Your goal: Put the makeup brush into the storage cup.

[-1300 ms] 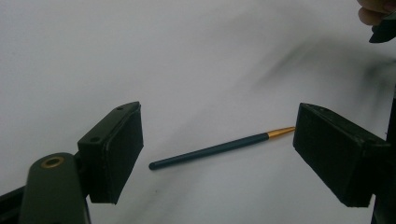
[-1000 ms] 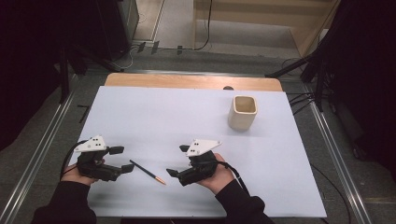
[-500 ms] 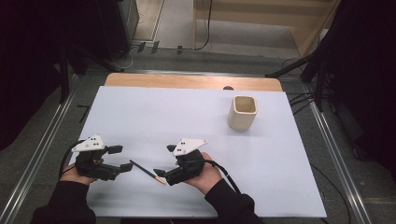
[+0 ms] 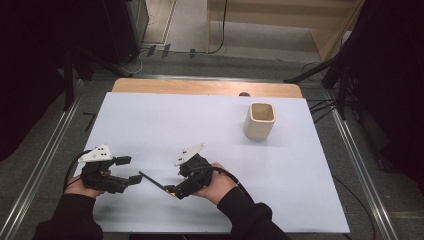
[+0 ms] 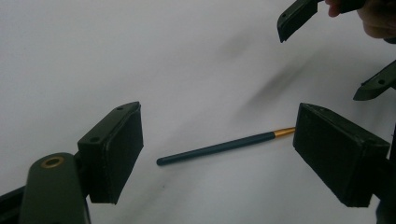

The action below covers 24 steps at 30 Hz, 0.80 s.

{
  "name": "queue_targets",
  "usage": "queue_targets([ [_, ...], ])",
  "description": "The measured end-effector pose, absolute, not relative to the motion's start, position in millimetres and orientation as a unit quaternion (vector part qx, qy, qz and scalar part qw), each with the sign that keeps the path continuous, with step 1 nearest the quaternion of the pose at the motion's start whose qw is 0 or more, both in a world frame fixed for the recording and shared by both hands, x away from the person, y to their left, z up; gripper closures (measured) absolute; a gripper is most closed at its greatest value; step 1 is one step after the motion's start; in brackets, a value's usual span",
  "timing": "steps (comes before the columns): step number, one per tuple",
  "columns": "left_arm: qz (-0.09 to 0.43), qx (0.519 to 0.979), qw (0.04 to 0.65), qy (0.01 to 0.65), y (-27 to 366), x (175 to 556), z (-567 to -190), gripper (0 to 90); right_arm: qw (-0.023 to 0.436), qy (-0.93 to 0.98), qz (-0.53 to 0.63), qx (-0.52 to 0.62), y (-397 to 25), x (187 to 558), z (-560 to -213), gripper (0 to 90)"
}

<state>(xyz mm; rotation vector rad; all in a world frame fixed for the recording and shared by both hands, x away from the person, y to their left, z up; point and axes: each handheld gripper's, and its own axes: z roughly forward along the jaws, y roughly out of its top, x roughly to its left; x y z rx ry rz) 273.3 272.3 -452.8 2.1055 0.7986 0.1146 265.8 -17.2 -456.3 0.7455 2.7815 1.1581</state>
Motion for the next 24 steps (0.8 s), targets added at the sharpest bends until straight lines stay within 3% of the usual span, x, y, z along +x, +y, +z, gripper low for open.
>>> queue_targets([
  [24, 0.05, 0.844, 0.42, 0.33, 277, 275, -455, 16.8, -0.008, 0.958, 0.182, 0.22, 26, 276, -444, 25.7],
])
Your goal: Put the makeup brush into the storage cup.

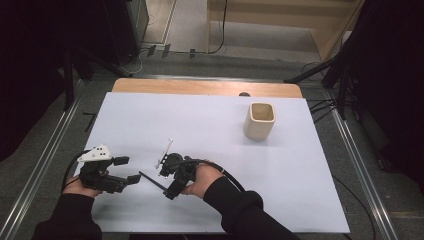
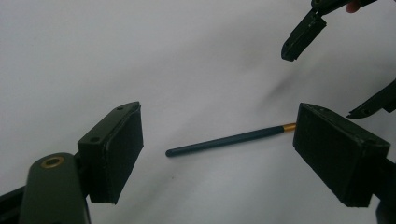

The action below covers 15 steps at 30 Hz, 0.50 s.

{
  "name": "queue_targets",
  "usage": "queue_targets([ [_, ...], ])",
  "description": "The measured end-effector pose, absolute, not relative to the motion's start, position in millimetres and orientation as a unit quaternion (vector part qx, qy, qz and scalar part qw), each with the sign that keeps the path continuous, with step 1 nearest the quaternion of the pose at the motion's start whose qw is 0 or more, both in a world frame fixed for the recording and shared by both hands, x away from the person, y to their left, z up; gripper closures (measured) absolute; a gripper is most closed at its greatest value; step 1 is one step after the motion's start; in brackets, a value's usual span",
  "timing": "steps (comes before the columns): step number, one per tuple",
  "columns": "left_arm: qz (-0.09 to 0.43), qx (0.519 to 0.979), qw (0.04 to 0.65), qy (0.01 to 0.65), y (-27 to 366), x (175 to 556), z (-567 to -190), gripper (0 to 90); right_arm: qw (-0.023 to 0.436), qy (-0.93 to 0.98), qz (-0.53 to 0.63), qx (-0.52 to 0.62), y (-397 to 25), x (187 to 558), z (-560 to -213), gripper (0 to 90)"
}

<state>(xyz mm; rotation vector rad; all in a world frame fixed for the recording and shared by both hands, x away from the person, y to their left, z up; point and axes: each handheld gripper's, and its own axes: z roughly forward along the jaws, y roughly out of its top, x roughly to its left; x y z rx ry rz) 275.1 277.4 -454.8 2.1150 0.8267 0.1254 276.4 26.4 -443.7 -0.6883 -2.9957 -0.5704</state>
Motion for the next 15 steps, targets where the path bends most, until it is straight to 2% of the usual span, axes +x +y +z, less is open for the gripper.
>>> queue_targets([
  [15, 0.05, 0.845, 0.418, 0.332, 279, 276, -455, 16.8, 0.017, -0.964, -0.151, -0.218, 39, 276, -448, 28.7],
])
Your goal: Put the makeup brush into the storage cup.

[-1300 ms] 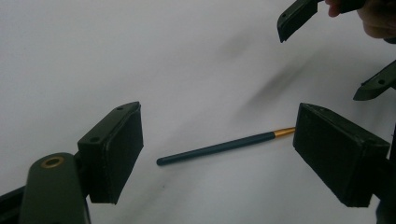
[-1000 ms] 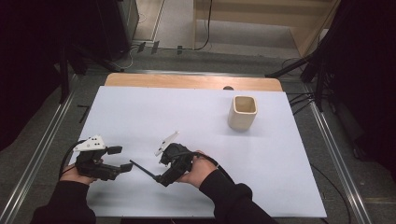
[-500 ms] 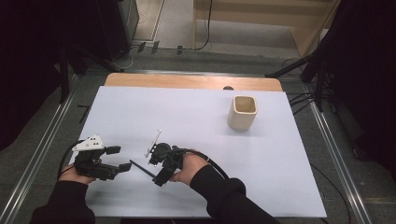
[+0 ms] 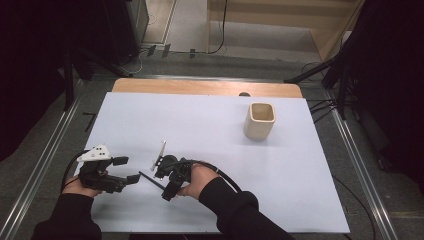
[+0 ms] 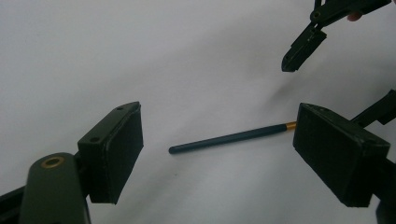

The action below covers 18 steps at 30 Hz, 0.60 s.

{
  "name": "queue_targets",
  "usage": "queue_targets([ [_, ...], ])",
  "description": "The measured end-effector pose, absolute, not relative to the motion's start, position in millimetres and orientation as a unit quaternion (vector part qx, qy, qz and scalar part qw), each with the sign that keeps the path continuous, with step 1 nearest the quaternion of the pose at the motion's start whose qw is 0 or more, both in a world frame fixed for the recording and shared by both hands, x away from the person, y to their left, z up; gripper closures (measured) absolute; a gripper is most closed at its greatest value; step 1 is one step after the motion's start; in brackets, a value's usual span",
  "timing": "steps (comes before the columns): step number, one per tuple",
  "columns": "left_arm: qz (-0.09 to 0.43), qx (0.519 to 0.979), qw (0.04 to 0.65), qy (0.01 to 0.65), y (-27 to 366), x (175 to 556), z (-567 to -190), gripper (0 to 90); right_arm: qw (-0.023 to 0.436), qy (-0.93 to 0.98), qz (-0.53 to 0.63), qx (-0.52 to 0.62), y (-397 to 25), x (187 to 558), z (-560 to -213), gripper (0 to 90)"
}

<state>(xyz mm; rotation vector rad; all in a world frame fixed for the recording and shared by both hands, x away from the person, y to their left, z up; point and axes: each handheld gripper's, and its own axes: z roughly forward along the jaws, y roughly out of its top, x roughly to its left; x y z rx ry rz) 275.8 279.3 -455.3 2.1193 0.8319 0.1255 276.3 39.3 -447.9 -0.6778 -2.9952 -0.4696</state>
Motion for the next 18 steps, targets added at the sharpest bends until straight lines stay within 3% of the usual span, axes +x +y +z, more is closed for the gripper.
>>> queue_targets([
  [18, 0.05, 0.843, 0.419, 0.334, 281, 276, -455, 16.8, -0.002, -0.964, -0.131, -0.231, 51, 277, -468, 34.7],
])
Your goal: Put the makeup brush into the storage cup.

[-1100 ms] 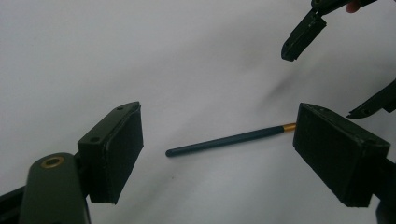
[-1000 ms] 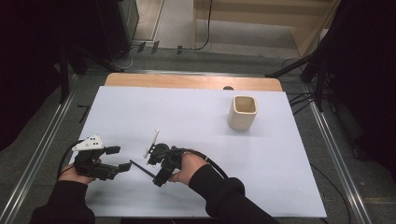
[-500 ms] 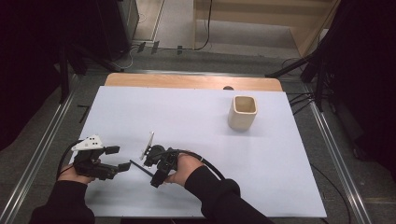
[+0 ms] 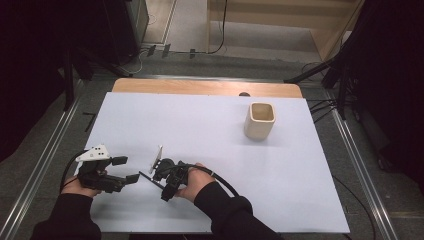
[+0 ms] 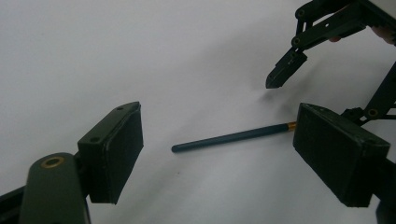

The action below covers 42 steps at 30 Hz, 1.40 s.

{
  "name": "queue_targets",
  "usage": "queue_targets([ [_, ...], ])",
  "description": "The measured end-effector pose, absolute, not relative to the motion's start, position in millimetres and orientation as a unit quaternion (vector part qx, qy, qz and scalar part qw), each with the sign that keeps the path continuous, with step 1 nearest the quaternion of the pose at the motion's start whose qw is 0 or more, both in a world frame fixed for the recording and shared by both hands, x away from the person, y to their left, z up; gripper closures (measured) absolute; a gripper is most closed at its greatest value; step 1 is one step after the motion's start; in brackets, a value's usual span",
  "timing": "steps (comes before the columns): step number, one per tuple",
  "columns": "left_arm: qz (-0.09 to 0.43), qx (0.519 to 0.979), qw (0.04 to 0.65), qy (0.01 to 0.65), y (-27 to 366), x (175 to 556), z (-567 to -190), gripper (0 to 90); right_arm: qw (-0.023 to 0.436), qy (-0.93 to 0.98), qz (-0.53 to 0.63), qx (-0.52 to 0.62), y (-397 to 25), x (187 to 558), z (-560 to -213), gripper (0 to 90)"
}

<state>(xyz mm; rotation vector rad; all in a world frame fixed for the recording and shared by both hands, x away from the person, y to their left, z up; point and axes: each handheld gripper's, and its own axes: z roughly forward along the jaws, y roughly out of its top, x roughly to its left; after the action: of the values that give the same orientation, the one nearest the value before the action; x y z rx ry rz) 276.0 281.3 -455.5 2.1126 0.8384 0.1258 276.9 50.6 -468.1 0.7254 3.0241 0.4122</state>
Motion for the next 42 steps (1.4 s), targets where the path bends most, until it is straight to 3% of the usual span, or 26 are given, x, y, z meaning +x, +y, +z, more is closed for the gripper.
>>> queue_targets([
  [23, 0.04, 0.834, 0.412, 0.365, 290, 279, -458, 16.9, 0.039, 0.968, 0.13, 0.213, 58, 266, -478, 49.8],
  [30, 0.042, 0.831, 0.416, 0.366, 291, 279, -457, 16.9, 0.031, 0.968, 0.126, 0.216, 59, 263, -477, 59.2],
  [42, 0.044, 0.831, 0.418, 0.365, 291, 279, -457, 16.9, 0.026, 0.969, 0.12, 0.213, 60, 266, -477, 83.2],
])
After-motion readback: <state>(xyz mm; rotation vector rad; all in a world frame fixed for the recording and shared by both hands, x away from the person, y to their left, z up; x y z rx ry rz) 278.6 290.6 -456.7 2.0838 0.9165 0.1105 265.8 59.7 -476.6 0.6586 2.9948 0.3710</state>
